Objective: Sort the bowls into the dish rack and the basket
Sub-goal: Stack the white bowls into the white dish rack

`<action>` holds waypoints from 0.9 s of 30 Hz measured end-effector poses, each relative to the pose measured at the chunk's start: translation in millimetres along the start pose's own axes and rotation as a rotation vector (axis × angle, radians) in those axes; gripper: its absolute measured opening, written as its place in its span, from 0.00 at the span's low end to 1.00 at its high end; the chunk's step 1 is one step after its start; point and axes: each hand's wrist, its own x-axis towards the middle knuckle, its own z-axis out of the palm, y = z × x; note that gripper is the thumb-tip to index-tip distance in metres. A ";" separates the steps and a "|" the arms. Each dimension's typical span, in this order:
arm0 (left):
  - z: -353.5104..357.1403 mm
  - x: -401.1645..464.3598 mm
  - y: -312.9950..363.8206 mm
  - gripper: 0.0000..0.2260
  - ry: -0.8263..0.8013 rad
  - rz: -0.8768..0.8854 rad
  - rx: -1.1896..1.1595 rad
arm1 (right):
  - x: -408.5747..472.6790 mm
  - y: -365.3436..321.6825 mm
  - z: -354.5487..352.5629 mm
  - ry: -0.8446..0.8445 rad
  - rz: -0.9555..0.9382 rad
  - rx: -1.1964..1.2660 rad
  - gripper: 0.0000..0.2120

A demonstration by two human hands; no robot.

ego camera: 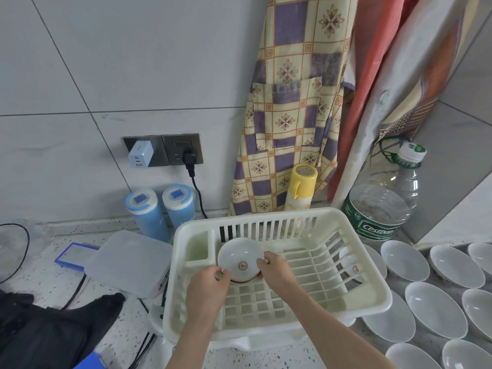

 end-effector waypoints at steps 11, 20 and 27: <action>-5.1 -4.3 1.3 0.05 -0.026 0.043 0.023 | -3.1 3.6 6.4 0.001 0.098 0.160 0.21; -2.8 -1.5 -1.2 0.08 -0.122 0.063 0.063 | -17.6 -4.6 7.4 -0.082 0.236 0.489 0.09; -2.9 -1.6 1.0 0.08 -0.117 0.064 0.063 | -19.5 -7.7 10.0 -0.106 0.295 0.579 0.09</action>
